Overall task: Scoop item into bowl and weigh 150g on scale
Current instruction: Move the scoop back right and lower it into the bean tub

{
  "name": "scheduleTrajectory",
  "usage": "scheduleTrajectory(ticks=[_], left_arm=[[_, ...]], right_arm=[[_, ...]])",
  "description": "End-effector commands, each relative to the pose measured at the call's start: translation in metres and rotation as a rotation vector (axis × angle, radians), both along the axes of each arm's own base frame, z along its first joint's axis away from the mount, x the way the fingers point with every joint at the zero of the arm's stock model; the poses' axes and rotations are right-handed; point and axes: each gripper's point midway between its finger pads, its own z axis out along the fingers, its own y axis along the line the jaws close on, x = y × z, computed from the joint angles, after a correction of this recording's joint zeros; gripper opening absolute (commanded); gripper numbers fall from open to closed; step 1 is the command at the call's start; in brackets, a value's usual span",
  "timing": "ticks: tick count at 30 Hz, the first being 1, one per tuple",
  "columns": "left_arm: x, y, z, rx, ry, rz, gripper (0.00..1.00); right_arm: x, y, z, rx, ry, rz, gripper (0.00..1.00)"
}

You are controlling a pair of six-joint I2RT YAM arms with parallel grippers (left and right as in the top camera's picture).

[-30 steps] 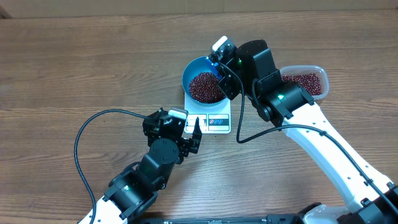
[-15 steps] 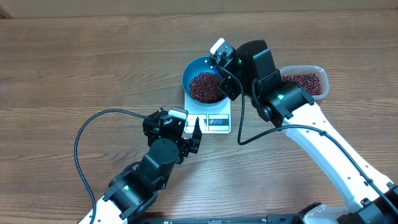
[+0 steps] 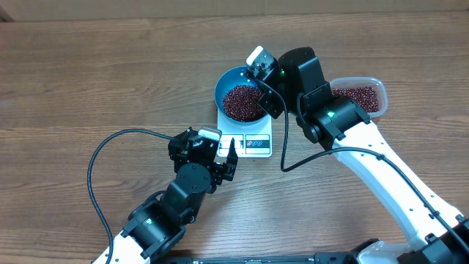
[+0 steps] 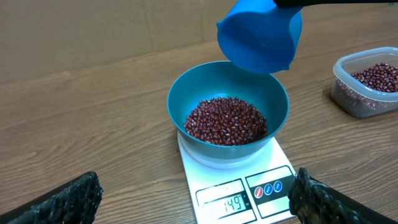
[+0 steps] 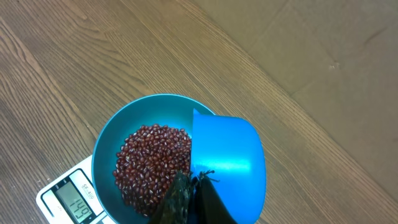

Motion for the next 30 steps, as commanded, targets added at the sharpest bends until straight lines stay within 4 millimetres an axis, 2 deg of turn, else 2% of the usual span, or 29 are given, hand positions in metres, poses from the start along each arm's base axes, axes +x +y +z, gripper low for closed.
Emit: scheduleTrajectory(ticks=[1, 2, 4, 6, 10, 11, 15, 18, 26, 30], left_arm=[[0.000, 0.001, 0.000, -0.012, -0.002, 0.016, 0.99], [0.000, 0.001, 0.000, -0.012, -0.002, 0.016, 1.00], [0.000, 0.001, 0.000, -0.012, -0.002, 0.016, 1.00], [0.000, 0.001, 0.000, -0.012, -0.002, 0.016, 0.99], [0.000, 0.001, 0.000, -0.012, -0.002, 0.016, 1.00], [0.000, 0.001, 0.000, -0.012, -0.002, 0.016, 1.00], [0.000, 0.001, 0.000, -0.012, -0.002, 0.016, 1.00], [0.000, 0.001, 0.000, -0.012, -0.002, 0.016, 1.00], [0.000, 0.001, 0.000, -0.012, -0.002, 0.016, 1.00], [0.000, 0.001, 0.000, -0.012, -0.002, 0.016, 0.99]], right_arm=[[-0.004, -0.001, 0.011, 0.007, -0.025, 0.003, 0.04], [-0.003, -0.002, 0.011, 0.004, -0.028, -0.006, 0.04], [0.015, -0.028, 0.018, 0.018, -0.063, -0.226, 0.04], [0.029, -0.064, 0.028, 0.032, -0.120, -0.483, 0.04], [0.035, -0.119, 0.039, 0.071, -0.193, -0.825, 0.04], [0.035, -0.133, 0.036, 0.086, -0.185, -0.893, 0.04], [0.028, -0.169, 0.017, 0.121, -0.102, -1.047, 0.04], [0.023, -0.189, -0.002, 0.129, -0.024, -1.119, 0.04], [0.025, -0.217, -0.047, 0.080, 0.130, -1.166, 0.04], [0.029, -0.222, -0.067, 0.040, 0.167, -1.185, 0.04]])
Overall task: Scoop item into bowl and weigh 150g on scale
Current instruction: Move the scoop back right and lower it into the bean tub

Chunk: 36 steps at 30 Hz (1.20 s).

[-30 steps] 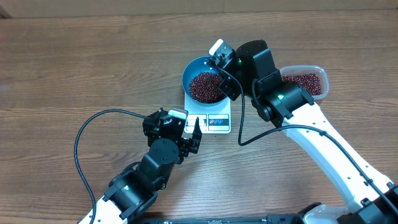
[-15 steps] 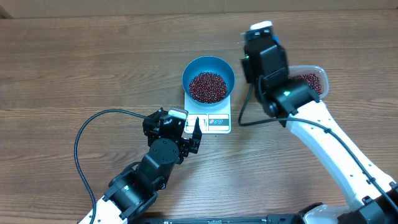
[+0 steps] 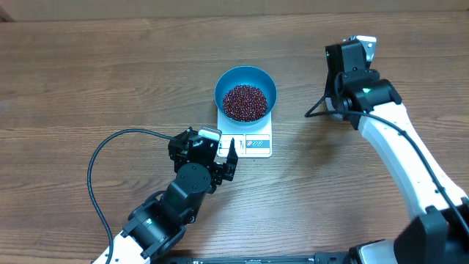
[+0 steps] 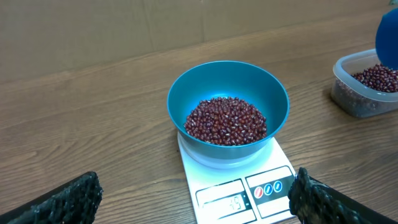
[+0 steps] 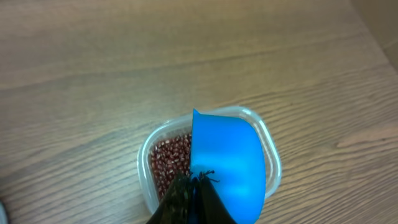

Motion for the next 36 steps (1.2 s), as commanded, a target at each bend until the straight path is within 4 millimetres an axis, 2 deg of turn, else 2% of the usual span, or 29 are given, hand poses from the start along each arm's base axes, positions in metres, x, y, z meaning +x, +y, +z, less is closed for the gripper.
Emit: scheduleTrajectory(ticks=[1, 6, 9, 13, 16, 19, 22, 27, 30, 36], left_arm=[[0.000, 0.001, 0.000, -0.012, -0.002, 0.016, 1.00], [0.000, 0.001, 0.000, -0.011, -0.002, 0.016, 0.99], [0.000, 0.001, 0.000, -0.012, -0.002, 0.016, 0.99], [0.000, 0.001, 0.000, -0.012, -0.002, 0.016, 1.00], [0.000, 0.001, 0.000, -0.012, -0.002, 0.016, 1.00], [0.000, 0.001, 0.000, -0.011, -0.002, 0.016, 1.00], [0.000, 0.001, 0.000, -0.012, -0.002, 0.016, 1.00], [0.000, 0.001, 0.000, -0.012, -0.002, 0.016, 0.99], [0.000, 0.001, 0.000, -0.011, -0.002, 0.016, 1.00], [0.000, 0.001, 0.000, -0.011, -0.002, 0.016, 1.00]], right_arm=[[0.004, -0.003, -0.022, 0.009, 0.044, -0.023, 0.04], [0.011, -0.011, -0.054, 0.004, 0.110, -0.044, 0.04], [0.018, -0.002, -0.070, 0.070, 0.128, -0.014, 0.04], [0.026, 0.013, -0.075, 0.186, 0.118, 0.040, 0.04], [0.029, 0.011, -0.075, 0.211, 0.112, 0.041, 0.04], [0.029, 0.004, -0.070, 0.206, 0.100, 0.026, 0.04], [0.028, -0.011, -0.055, 0.156, 0.067, 0.002, 0.04], [0.023, -0.016, -0.022, 0.104, 0.014, 0.040, 0.04], [0.020, -0.023, -0.009, 0.077, -0.011, 0.022, 0.04], [0.014, -0.027, -0.005, 0.048, 0.000, 0.022, 0.04]])
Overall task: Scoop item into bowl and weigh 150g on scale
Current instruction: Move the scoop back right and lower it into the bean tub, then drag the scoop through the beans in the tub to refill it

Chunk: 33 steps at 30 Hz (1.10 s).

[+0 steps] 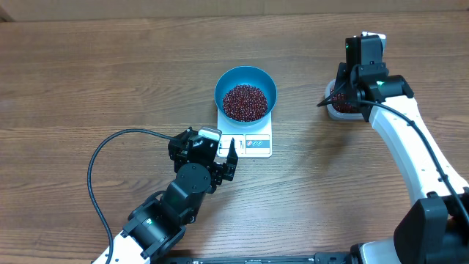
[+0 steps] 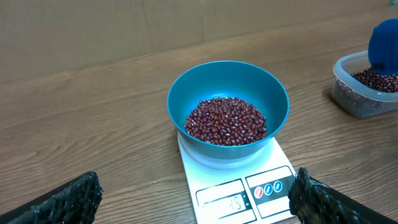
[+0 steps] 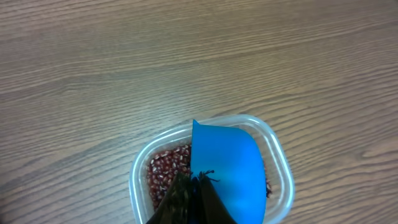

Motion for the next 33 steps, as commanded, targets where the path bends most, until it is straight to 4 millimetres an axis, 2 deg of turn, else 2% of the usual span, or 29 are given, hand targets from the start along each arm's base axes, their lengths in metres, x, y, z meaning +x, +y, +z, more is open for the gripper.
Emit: scheduleTrajectory(ticks=[1, 6, 9, 12, 21, 26, 31, 33], left_arm=[[0.000, 0.001, 0.000, -0.011, -0.002, 0.016, 1.00], [0.000, 0.001, 0.000, -0.011, -0.002, 0.016, 1.00], [0.000, 0.001, 0.000, -0.011, -0.002, 0.016, 1.00], [0.000, 0.001, 0.000, -0.011, -0.002, 0.016, 1.00], [0.000, 0.001, 0.000, -0.011, -0.002, 0.017, 1.00], [0.000, 0.001, 0.000, -0.011, -0.002, 0.016, 1.00], [0.000, 0.001, 0.000, -0.011, -0.002, 0.016, 1.00], [0.000, 0.001, 0.000, -0.011, -0.002, 0.016, 1.00]], right_arm=[[-0.005, -0.005, 0.008, -0.029, -0.003, -0.005, 0.04], [-0.007, 0.003, 0.002, 0.014, 0.021, 0.029, 0.04], [-0.006, 0.017, -0.002, 0.100, 0.029, 0.083, 0.04], [-0.006, 0.020, -0.005, 0.185, 0.035, 0.114, 0.04], [-0.005, -0.009, -0.004, 0.393, 0.018, 0.117, 0.04], [-0.007, -0.006, 0.003, 0.483, -0.003, 0.277, 0.04], [-0.004, 0.018, 0.028, 0.547, -0.101, 0.540, 0.04], [-0.003, 0.020, 0.037, 0.525, -0.135, 0.582, 0.04]])
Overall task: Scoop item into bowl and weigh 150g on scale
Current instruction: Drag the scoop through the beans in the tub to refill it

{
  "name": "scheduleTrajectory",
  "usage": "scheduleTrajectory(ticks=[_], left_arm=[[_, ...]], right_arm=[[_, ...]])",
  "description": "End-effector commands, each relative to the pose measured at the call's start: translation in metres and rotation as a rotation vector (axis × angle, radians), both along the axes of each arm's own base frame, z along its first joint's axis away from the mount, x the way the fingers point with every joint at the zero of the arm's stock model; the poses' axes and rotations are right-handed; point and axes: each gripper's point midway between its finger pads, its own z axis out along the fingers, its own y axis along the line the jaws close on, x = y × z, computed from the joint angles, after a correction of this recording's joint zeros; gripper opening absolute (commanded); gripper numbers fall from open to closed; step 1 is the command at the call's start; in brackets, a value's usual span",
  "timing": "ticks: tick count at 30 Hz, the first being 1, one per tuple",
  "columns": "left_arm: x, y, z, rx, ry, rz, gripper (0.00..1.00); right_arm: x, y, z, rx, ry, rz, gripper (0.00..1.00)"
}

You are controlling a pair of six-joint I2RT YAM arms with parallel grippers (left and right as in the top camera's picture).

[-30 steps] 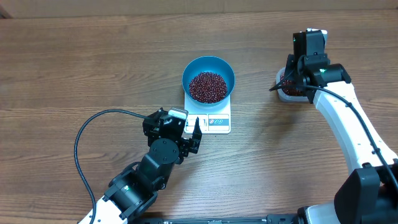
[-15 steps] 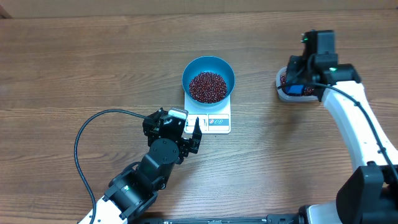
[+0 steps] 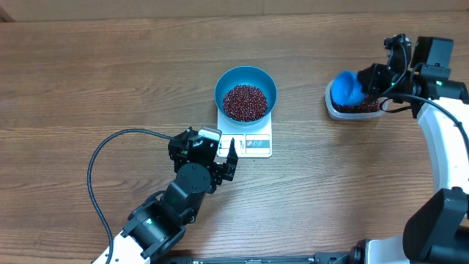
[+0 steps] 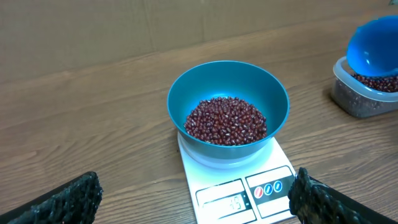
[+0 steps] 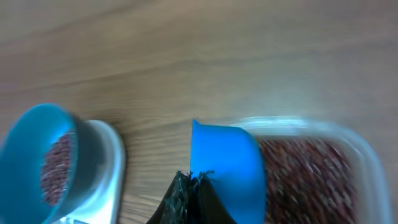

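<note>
A teal bowl [image 3: 245, 94] heaped with red beans stands on the white scale [image 3: 246, 141]; its display [image 4: 227, 203] is too faint to read surely. My right gripper [image 5: 194, 177] is shut on the blue scoop [image 3: 347, 88], held tilted over the left end of the clear tub of beans [image 3: 363, 107]. The scoop's round back [image 4: 371, 46] faces the left wrist view. My left gripper [image 4: 199, 193] rests open on the table in front of the scale, one finger [image 4: 65, 198] at each side, nothing between them.
A black cable [image 3: 110, 150] loops over the table left of the left arm. The right arm [image 3: 443, 125] runs along the right edge. A cardboard wall [image 4: 155, 25] backs the table.
My right arm has swung out to the right, and the scoop now lies tipped on its side over the tub's left end instead of sitting down among the beans. The left gripper is unmoved.
The scoop hung tipped over the bowl with the scale reading 149. Then the right gripper had carried it off to the tub, and the display changed. It was then low in the tub's beans, and now it is tilted at the tub's left end.
</note>
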Motion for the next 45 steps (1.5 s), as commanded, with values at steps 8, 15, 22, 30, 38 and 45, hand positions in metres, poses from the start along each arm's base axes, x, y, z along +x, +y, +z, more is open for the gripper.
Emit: scheduleTrajectory(ticks=[8, 15, 22, 30, 38, 45], left_arm=[[0.000, 0.001, 0.000, -0.011, -0.002, 0.016, 1.00], [0.000, 0.001, 0.000, -0.012, -0.002, 0.016, 0.99], [0.000, 0.001, 0.000, -0.012, -0.002, 0.016, 1.00], [0.001, 0.000, 0.001, -0.017, -0.007, 0.016, 1.00], [0.001, 0.000, 0.002, -0.019, -0.010, 0.016, 1.00], [0.002, -0.001, 0.005, -0.030, -0.021, 0.016, 1.00]], right_arm=[[-0.004, 0.016, 0.036, -0.100, -0.195, 0.229, 0.04], [-0.014, -0.058, 0.005, -0.352, 0.018, -0.137, 0.04], [-0.013, -0.050, -0.002, -0.352, 0.038, -0.114, 0.04], [-0.007, -0.026, -0.025, -0.346, 0.084, -0.048, 0.04], [-0.006, -0.018, -0.035, -0.331, 0.103, -0.020, 0.04], [-0.004, 0.001, -0.045, -0.236, 0.114, 0.047, 0.04]])
